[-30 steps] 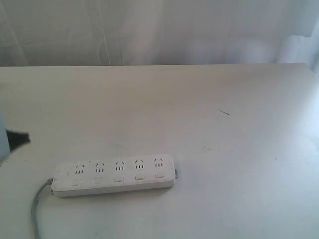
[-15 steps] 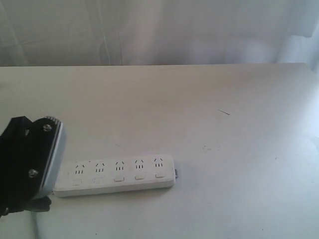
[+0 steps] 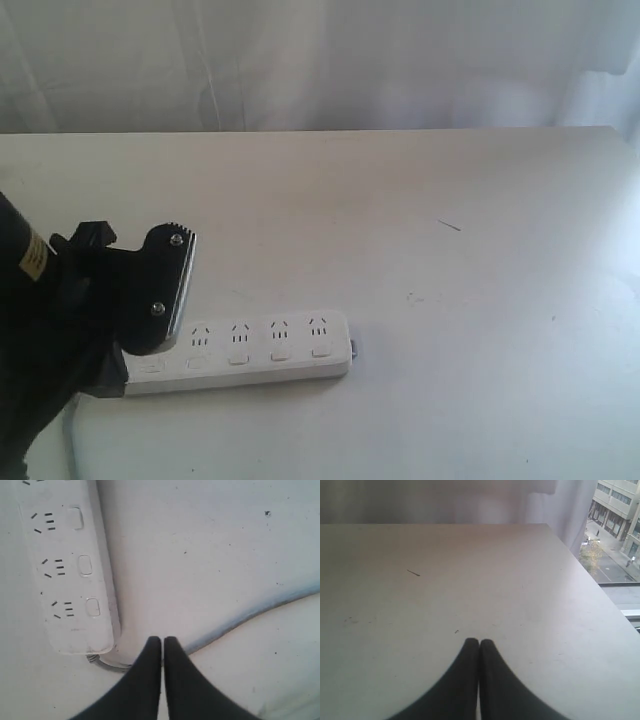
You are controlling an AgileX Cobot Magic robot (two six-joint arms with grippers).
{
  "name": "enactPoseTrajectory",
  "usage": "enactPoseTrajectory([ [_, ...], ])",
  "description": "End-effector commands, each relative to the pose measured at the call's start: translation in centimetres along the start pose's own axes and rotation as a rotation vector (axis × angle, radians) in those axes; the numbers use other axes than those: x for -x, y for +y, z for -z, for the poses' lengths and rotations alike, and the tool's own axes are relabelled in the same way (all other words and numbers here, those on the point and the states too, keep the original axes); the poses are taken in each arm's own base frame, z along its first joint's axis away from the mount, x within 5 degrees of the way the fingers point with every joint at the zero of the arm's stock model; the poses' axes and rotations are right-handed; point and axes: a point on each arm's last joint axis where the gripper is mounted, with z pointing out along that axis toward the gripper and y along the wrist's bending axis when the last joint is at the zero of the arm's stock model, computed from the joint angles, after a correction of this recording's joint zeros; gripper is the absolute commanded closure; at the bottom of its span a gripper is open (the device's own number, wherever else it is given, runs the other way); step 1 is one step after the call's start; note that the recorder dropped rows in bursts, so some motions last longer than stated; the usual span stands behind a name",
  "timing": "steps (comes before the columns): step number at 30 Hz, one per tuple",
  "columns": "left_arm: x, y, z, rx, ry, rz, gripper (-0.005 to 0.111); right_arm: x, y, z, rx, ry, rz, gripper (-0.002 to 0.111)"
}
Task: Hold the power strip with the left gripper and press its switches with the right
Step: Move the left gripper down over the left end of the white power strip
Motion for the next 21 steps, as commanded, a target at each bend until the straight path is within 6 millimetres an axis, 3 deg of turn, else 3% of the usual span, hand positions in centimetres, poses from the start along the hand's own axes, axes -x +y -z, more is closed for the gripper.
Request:
enactPoseTrajectory([
  [1,0.2,0.4,0.1,0.051,-0.009,0.015,0.031,0.0,-0.1,0.0,-0.009,-0.007,0.005,0.108],
  [2,0.4,0.8,0.1,0.095,-0.03,0.027,0.006,0.0,-0.1,0.0,-0.009,-0.007,0.005,0.108],
  [3,0.4,1.1,0.2,0.123,-0.034,0.027,0.002,0.0,-0.1,0.0,-0.009,-0.007,0.005,0.108],
  [10,0.2,1.4,-0.3,0.139,0.017,-0.008,0.002,0.0,-0.1,0.0,-0.009,-0.007,0.005,0.108],
  [21,0.6,2.0,-4.2,0.011,0.125,0.008,0.002,0.0,-0.1,0.0,-0.009,-0.007,0.005,0.108],
])
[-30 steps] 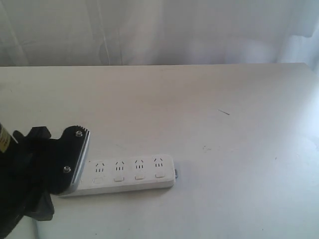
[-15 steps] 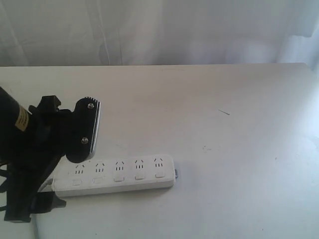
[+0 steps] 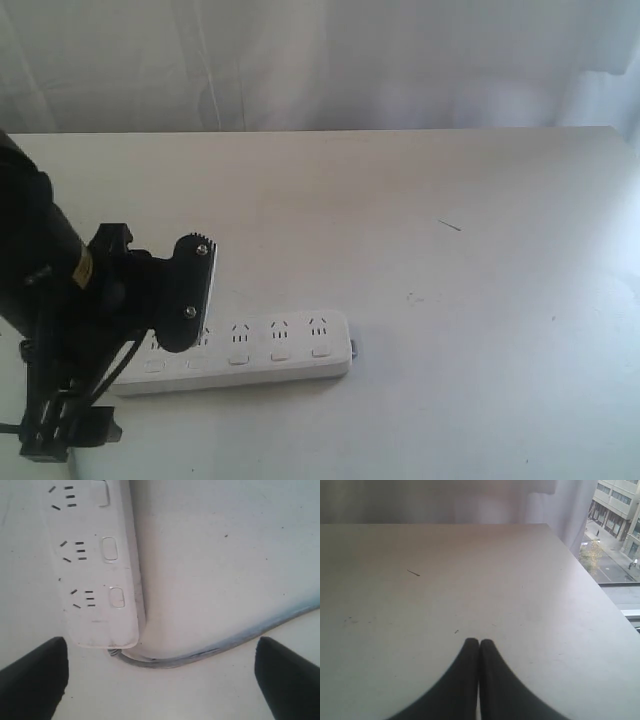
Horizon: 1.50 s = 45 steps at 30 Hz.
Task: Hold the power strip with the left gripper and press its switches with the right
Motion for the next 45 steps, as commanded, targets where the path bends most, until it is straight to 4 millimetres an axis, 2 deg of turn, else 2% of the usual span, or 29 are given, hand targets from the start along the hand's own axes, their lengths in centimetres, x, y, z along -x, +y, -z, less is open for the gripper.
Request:
enactPoseTrajectory([
  [1,0.5,0.3,-1.5,-0.025,0.025,-0.006,0.002,0.0,-0.1,0.0,-0.009,-0.007,0.005,0.108],
  [13,1.3,2.4,-5.9,0.031,0.067,-0.098,0.002,0.0,-0.1,0.0,-0.009,-0.007,0.005,0.108],
  [19,0.4,5.3,-5.9,0.03,0.024,0.032,0.002,0.0,-0.1,0.0,-0.009,-0.007,0.005,0.108],
  [23,0.6,6.2,-5.5,-0.016,-0.038,0.041,0.002,0.0,-0.1,0.0,-0.009,-0.007,0.005,0.108],
  [31,0.7,5.6,-7.9,-0.144,0.006,-0.006,0.002,0.0,-0.1,0.0,-0.009,-0.007,0.005,0.108],
  [40,1.1,6.3,-9.1,-0.103,-0.002,-0.025,0.002,0.0,-0.1,0.0,-0.009,-0.007,0.005,0.108],
  [45,0.8,6.1,-10.1,-0.141,0.039,-0.04,0.002,0.0,-0.1,0.0,-0.009,-0.007,0.005,0.108],
])
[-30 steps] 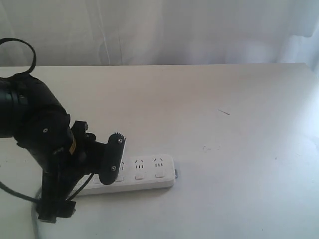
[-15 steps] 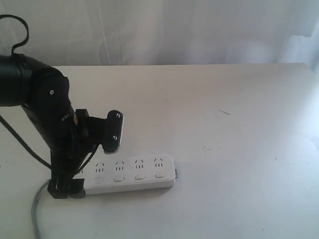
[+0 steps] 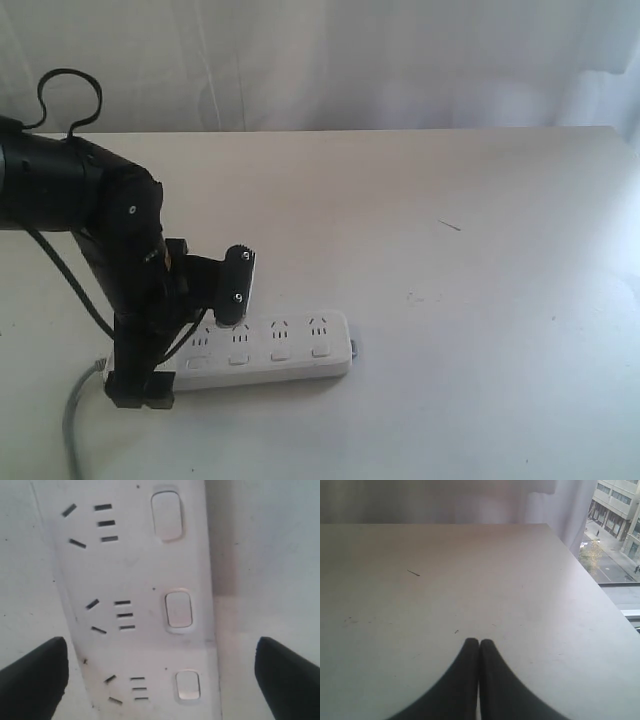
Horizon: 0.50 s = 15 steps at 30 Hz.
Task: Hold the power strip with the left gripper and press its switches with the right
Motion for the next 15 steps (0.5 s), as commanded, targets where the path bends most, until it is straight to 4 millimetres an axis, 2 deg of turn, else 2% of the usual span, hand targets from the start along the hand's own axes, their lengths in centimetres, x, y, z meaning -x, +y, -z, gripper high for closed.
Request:
enactPoseTrajectory([
  [1,-0.5,-0.1,-1.0,-0.055,0.043,-0.002,0.002,0.0,-0.1,0.0,-0.009,-0.007,0.005,0.108],
  [5,-1.4,0.0,-1.9,-0.102,0.07,0.047,0.002,0.0,-0.1,0.0,-0.009,-0.007,0.005,0.108],
  [15,-1.7,0.1,-2.0,-0.106,0.1,0.022,0.002,0.0,-0.1,0.0,-0.009,-0.007,0.005,0.108],
])
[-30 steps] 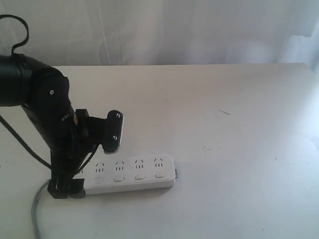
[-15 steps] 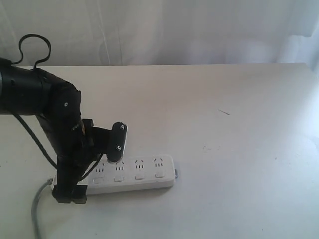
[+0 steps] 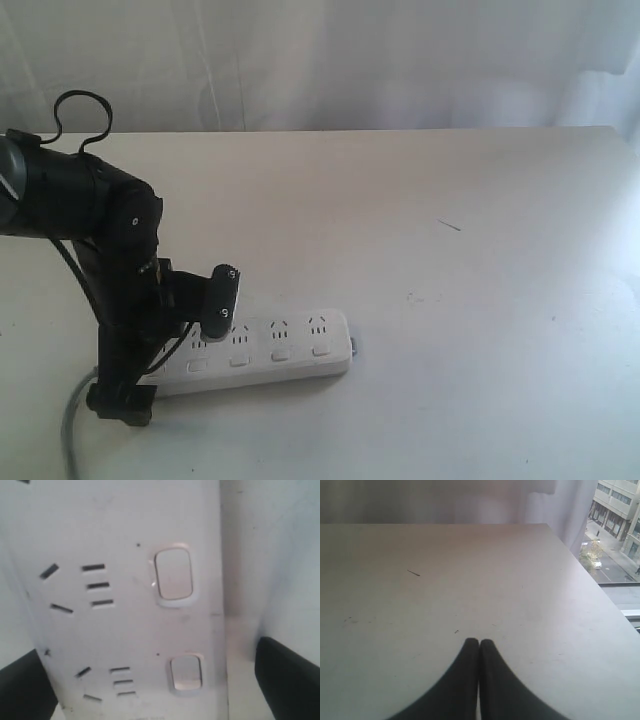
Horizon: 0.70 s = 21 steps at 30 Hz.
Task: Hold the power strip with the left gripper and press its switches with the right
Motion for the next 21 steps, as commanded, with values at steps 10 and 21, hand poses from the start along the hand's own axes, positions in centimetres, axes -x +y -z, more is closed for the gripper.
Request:
enactPoseTrajectory([
  [10,-0.58,-0.85,0.03,-0.088,0.06,0.09,0.002,-0.02,-0.06,0.01,-0.009,-0.007,0.005,0.108],
  [21,-0.35,-1.04,0.0,-0.102,0.046,0.205,0.002,-0.02,-0.06,0.01,-0.009,-0.007,0.005,0.108],
])
